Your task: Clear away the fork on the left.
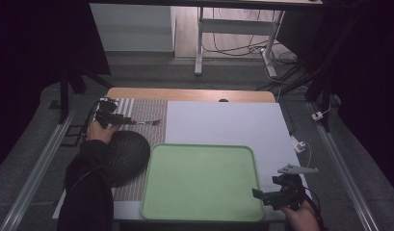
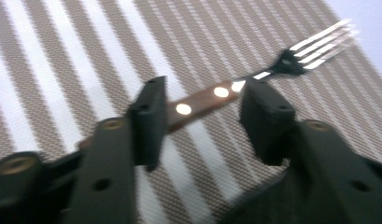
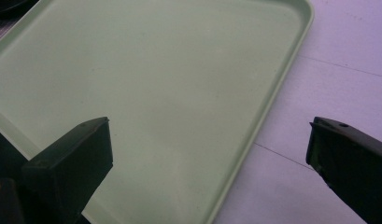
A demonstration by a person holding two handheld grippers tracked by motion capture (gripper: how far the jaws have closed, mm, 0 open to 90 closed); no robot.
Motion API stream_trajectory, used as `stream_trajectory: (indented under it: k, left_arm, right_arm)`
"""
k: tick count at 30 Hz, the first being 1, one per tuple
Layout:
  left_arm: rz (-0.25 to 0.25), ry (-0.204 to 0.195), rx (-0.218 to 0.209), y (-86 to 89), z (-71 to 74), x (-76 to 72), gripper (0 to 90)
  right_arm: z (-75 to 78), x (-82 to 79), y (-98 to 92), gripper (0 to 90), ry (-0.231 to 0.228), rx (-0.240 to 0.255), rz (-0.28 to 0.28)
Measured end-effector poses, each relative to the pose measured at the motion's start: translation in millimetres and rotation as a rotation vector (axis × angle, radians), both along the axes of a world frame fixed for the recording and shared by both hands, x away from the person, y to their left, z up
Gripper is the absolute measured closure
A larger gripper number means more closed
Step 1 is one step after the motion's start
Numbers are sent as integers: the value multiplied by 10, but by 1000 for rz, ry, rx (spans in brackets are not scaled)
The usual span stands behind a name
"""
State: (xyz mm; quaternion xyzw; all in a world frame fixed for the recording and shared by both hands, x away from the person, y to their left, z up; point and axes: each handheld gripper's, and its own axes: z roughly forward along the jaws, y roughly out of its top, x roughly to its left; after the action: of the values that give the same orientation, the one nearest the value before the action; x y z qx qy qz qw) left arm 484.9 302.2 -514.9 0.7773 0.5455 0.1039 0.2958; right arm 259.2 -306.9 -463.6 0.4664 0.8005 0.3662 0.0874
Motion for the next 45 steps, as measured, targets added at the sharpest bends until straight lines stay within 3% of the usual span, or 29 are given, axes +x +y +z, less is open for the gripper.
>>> stream_trajectory:
  k: [2, 3, 4, 8, 14, 25, 31, 33, 35, 36, 37, 38, 40, 45]
  left_arm:
    - [15, 3, 35, 6, 5, 37, 752]
    - [23, 7, 48, 8, 8, 56, 752]
    - [32, 10, 59, 12, 8, 76, 839]
    - [62, 35, 131, 13, -8, 146, 892]
    - [82, 84, 172, 12, -70, 194, 894]
    - [26, 132, 102, 58, -80, -15, 894]
    - [-15, 160, 91, 73, -70, -106, 893]
    - [-19, 165, 77, 82, -71, -106, 893]
    - [0, 155, 88, 99, -54, -99, 891]
    - [9, 144, 87, 114, -35, -93, 869]
    - [24, 134, 69, 122, -20, -85, 750]
    - [37, 123, 62, 123, -1, -78, 750]
    - [44, 109, 64, 106, 35, -62, 631]
    - [22, 65, 82, 26, 51, -3, 359]
  right_arm:
    - [-1, 1, -3, 5, 1, 2, 0]
    - [-1, 1, -3, 5, 1, 2, 0]
    - [0, 1, -4, 5, 1, 2, -1]
    - [0, 1, -4, 5, 1, 2, 0]
    - [0, 4, -11, 5, 5, 10, -2]
    - [-2, 3, -7, 5, 5, 8, -1]
    - [0, 2, -3, 5, 4, 3, 1]
    - [-1, 2, -3, 5, 5, 3, 1]
    - [-2, 3, -2, 5, 5, 5, 0]
    - [-2, 4, -2, 5, 5, 5, 0]
    - [-3, 7, -3, 5, 7, 8, 0]
    - [-3, 7, -3, 5, 7, 8, 0]
    - [-4, 10, -6, 5, 9, 6, 1]
    - [-5, 8, -6, 5, 8, 8, 0]
